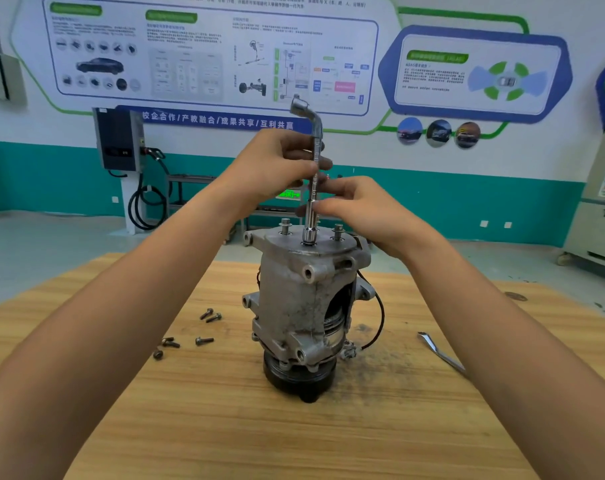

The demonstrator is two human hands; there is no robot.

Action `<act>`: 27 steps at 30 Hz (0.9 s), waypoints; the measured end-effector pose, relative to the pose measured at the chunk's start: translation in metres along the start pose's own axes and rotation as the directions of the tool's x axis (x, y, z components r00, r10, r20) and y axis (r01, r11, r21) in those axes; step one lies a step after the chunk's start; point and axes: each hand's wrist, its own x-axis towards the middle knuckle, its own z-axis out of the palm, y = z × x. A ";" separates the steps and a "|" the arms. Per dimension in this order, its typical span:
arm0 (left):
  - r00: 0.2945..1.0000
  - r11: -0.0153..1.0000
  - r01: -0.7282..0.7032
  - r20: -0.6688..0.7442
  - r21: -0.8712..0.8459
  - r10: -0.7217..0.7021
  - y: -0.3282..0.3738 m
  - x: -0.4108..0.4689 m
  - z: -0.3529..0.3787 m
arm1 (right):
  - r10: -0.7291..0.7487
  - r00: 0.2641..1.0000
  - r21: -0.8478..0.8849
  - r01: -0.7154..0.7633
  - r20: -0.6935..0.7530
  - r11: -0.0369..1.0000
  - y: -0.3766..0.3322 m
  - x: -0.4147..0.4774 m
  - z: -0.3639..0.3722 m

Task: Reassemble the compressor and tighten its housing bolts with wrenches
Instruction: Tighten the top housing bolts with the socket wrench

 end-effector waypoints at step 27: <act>0.998 0.996 -0.048 -0.037 0.076 0.051 0.003 0.000 0.002 | -0.049 0.999 0.001 0.049 0.007 0.999 0.001 0.000 -0.004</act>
